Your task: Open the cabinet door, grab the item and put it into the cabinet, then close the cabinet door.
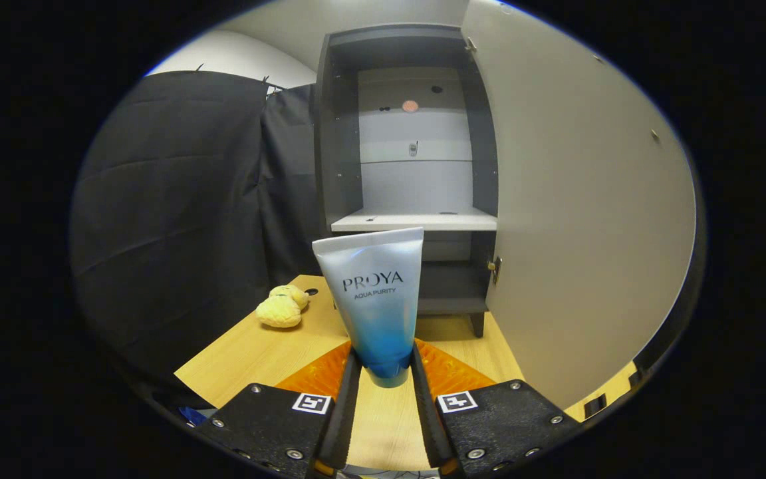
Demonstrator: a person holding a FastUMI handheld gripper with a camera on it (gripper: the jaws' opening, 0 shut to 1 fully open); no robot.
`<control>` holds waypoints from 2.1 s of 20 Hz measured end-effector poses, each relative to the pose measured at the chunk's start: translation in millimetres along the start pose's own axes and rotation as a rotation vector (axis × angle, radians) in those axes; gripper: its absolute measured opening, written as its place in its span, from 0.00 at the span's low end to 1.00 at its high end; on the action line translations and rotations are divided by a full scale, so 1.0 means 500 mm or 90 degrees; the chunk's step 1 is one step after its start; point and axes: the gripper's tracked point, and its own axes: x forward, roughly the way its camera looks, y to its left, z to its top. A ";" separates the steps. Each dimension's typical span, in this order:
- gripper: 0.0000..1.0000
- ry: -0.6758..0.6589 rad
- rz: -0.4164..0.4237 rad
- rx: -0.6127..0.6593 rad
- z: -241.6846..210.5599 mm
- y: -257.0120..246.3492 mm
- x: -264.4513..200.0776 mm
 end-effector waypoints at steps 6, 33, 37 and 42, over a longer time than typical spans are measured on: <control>0.44 -0.012 -0.022 -0.029 0.118 0.013 0.032; 0.44 -0.045 -0.008 -0.008 0.344 -0.107 0.595; 0.45 -0.023 0.003 -0.022 0.308 -0.097 0.618; 0.48 -0.032 0.008 -0.011 0.306 -0.102 0.624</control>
